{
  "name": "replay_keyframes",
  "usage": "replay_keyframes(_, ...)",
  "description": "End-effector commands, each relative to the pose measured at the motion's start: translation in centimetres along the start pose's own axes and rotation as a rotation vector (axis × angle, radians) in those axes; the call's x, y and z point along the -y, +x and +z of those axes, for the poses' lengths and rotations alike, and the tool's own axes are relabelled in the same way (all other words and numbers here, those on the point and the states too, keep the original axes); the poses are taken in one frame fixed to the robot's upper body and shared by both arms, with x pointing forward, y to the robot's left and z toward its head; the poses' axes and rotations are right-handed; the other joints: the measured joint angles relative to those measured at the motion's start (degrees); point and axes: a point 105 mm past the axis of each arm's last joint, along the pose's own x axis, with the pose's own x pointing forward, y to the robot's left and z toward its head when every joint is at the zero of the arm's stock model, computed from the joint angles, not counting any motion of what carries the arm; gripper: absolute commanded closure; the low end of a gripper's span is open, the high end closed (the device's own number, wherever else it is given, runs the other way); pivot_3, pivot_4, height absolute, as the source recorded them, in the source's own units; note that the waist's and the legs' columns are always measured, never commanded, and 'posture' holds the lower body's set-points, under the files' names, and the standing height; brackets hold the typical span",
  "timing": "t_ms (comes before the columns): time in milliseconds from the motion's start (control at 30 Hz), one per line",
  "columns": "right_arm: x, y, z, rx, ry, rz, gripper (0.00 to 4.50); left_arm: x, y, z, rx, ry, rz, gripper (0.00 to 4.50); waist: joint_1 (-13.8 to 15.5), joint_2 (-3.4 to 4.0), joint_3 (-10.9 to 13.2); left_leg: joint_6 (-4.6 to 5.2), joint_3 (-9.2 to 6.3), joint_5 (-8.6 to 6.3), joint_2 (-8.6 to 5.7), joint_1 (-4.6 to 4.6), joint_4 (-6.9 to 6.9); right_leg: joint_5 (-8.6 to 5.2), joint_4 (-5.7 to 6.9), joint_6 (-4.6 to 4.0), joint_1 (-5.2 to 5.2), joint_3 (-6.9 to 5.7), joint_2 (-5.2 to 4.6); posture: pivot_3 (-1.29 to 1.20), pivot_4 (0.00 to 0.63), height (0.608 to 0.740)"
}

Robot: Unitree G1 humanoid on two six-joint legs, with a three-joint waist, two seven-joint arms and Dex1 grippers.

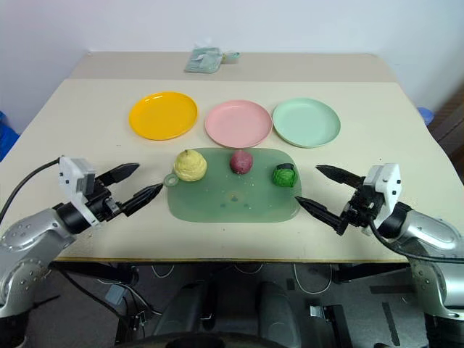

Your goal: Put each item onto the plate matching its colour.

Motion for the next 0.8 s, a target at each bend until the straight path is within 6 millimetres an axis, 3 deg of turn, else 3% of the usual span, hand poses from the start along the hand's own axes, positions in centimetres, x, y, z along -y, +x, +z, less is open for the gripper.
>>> replay_keyframes(33, -1.3, 1.0, 1.2, 0.052, -0.082, 0.111, 0.06, 0.7, 1.2, 1.3, 0.034, -0.018, 0.004, 0.00, -0.02, -0.02, 0.01, 0.00, 0.00, 0.00, 0.00, 0.00, 0.02, 0.00, 0.00, 0.00, 0.01, 0.00, 0.01, 0.00, 0.150, 0.740)
replay_keyframes(333, -1.4, 3.1, 1.5, 0.090, -0.111, 0.173, 0.06, 1.7, 4.8, 1.5, -0.013, -0.033, 0.072, 0.00, 0.07, -0.05, 0.02, 0.02, 0.00, 0.01, -0.04, 0.03, 0.11, 0.02, 0.10, 0.02, 0.06, -0.05, 0.19, 0.00, 0.150, 0.740)
replay_keyframes(633, -1.2, 3.0, 1.6, 0.087, -0.125, 0.147, 0.06, -0.9, 7.3, -0.7, -0.137, -0.031, 0.245, 0.00, 0.03, -0.05, 0.02, 0.02, -0.01, 0.02, -0.04, 0.07, 0.15, 0.02, 0.15, 0.03, 0.10, -0.04, 0.28, 0.00, 0.150, 0.740)
replay_keyframes(800, -1.3, 3.4, 1.6, 0.088, -0.138, 0.129, 0.06, -0.6, 9.7, -1.5, -0.165, -0.044, 0.230, 0.00, 0.16, -0.07, 0.02, 0.02, -0.02, 0.02, -0.06, 0.06, 0.21, 0.02, 0.16, 0.03, 0.13, -0.04, 0.29, 0.00, 0.150, 0.740)
